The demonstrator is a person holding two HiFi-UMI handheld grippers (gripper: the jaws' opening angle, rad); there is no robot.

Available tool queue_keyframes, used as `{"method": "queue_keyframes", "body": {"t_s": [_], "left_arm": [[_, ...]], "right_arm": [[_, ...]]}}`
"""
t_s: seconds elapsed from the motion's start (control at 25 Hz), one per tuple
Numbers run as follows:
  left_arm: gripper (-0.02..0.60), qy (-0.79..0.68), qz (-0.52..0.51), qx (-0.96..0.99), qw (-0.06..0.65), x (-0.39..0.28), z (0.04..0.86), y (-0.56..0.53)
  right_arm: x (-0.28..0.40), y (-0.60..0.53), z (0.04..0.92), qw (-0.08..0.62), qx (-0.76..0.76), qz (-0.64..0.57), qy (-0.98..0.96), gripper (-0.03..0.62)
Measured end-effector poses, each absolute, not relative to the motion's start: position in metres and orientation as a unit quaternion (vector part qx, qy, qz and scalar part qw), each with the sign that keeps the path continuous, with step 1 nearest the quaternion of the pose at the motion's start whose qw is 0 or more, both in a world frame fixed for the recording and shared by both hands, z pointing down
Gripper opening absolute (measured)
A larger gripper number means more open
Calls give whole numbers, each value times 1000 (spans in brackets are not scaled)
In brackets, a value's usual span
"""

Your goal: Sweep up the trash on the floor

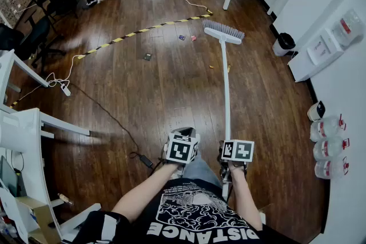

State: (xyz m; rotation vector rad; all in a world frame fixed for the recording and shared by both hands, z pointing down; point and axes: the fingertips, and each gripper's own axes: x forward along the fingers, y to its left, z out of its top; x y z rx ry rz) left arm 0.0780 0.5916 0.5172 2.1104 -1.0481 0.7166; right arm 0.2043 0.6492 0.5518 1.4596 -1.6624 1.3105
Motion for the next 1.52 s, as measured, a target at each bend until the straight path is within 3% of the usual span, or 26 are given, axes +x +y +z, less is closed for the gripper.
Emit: {"method": "queue_keyframes", "body": {"t_s": [0.36,1.08,1.52], "left_arm": [[6,-409,289,799,333,73,528,501],[6,-412,299,803,309,143,517,309],[6,-389,308,807,320,133,529,254]], "right_arm": [[226,570,573,300,534,507,-606,0],[284,393,598,298,492,565,-592,0],[263,349,604,311,489,571,-581,0]]}}
